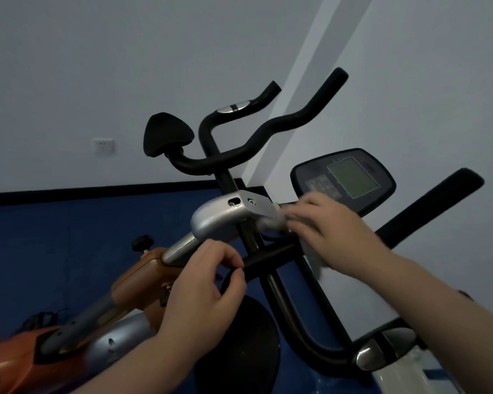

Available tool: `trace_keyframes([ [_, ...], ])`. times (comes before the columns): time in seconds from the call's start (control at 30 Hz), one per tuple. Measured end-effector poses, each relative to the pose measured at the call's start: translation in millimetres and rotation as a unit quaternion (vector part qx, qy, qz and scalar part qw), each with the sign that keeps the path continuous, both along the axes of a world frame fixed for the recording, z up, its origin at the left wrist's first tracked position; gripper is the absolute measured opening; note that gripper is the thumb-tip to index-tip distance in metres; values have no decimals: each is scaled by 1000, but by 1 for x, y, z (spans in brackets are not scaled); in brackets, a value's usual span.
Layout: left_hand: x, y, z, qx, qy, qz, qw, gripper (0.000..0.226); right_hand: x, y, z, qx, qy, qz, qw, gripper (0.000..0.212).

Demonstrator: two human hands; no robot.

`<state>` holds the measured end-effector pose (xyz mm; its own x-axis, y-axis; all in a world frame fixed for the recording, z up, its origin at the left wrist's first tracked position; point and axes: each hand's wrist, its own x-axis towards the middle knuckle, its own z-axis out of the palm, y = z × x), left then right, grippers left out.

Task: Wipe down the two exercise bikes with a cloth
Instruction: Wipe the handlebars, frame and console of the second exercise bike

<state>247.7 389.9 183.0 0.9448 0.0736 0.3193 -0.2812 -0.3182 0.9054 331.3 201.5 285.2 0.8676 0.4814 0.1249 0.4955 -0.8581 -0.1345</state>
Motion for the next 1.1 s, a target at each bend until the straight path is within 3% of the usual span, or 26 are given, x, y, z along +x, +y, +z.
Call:
trace_keyframes([
  [0.13, 1, 0, 0, 12, -7, -6, 1000, 6, -4, 46, -29, -13, 18, 5, 1000, 15],
  [0.27, 0, 0, 1, 13, -10, -1, 1000, 5, 3, 27, -8, -36, 147, 61, 987, 7],
  [0.43, 0, -1, 2, 15, -12, 9, 1000, 4, -7, 58, -31, -78, -28, 31, 996, 15],
  [0.57, -1, 0, 1, 17, -22, 7, 1000, 2, -19, 30, -15, 0, 91, 73, 993, 14],
  [0.7, -3, 2, 0, -13, -19, 15, 1000, 4, -44, 48, -36, 22, -15, 59, 998, 20],
  [0.8, -5, 3, -4, 14, -18, 14, 1000, 4, -61, 30, -45, 10, -67, 58, 996, 33],
  [0.93, 1, 2, 3, 41, -6, -16, 999, 13, -54, -18, -22, 40, -158, -77, 984, 29],
  [1.1, 28, -6, 27, 156, 7, -135, 978, 15, -52, -52, 12, 61, -224, -265, 936, 23],
])
